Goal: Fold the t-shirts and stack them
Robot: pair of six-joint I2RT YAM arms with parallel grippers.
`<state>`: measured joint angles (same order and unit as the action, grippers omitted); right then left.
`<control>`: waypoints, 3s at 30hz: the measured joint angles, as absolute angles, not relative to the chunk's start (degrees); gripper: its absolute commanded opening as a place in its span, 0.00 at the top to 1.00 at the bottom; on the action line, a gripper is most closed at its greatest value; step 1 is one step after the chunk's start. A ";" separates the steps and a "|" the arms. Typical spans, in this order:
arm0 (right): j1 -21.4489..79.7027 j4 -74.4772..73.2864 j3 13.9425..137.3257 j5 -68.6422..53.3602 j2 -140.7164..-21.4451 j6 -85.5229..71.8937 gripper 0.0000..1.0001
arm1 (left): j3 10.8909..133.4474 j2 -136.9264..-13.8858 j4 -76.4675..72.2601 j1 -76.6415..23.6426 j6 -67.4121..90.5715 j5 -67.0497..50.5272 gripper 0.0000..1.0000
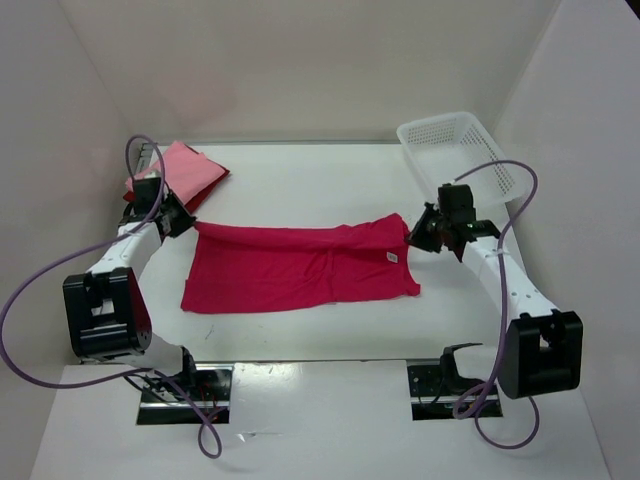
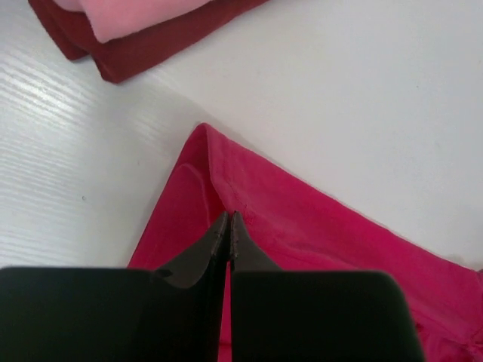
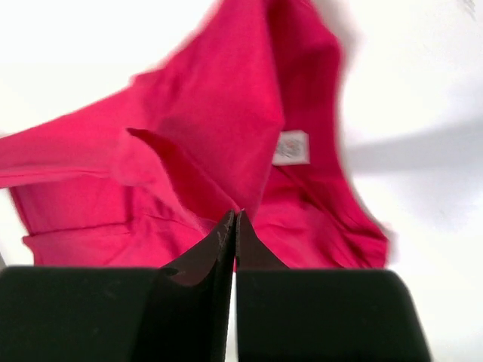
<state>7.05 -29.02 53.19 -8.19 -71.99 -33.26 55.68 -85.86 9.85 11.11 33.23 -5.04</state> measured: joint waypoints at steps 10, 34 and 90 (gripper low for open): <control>1.43 -32.47 47.75 -13.54 -67.96 -37.65 0.94 | 51.92 -85.82 12.16 14.96 33.67 -10.44 0.94; 18.41 -31.73 53.32 -8.69 -77.25 -39.05 0.88 | 48.16 -77.93 9.78 10.11 39.46 -10.94 0.70; 31.99 -27.07 56.97 -9.96 -86.21 -39.40 0.67 | 51.51 -92.29 2.94 2.90 42.44 -12.40 0.70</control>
<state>31.99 -27.07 56.97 -9.96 -86.21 -39.40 51.51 -92.29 2.94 2.90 42.44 -12.40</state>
